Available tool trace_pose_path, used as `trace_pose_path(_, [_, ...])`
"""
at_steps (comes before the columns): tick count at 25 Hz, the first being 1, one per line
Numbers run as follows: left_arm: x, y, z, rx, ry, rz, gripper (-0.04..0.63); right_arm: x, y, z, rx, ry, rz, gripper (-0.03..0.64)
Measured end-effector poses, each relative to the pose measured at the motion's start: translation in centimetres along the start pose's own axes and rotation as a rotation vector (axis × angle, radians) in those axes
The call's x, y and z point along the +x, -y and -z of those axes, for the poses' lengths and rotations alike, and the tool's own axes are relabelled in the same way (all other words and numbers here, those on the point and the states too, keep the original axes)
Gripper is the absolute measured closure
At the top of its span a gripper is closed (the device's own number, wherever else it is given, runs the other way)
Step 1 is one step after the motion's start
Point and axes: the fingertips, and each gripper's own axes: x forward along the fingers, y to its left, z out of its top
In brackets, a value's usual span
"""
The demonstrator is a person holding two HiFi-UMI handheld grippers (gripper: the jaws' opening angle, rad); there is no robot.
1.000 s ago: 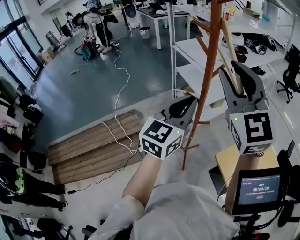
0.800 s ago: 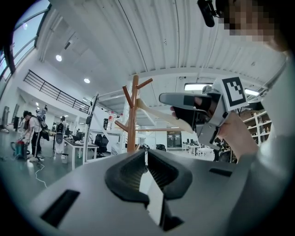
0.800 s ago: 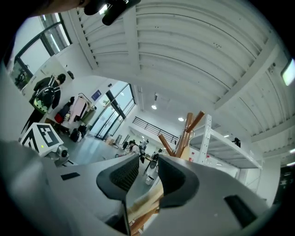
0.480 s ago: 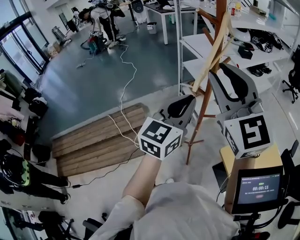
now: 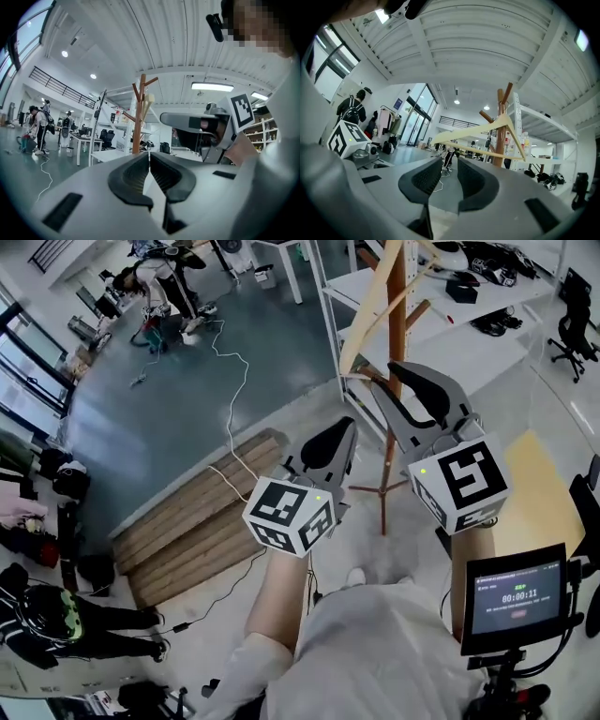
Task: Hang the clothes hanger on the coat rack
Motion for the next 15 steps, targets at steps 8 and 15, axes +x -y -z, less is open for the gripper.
trace_pose_path(8, [1.6, 1.5, 4.5, -0.056, -0.037, 0.087, 0.588, -2.0, -0.5, 6.5, 0.044, -0.098, 0.045, 0.508])
trace_pose_path(15, [3.6, 4.9, 8.8, -0.101, -0.08, 0.196, 0.588, -7.7, 0.4, 14.1, 0.168, -0.212, 0.146, 0.511])
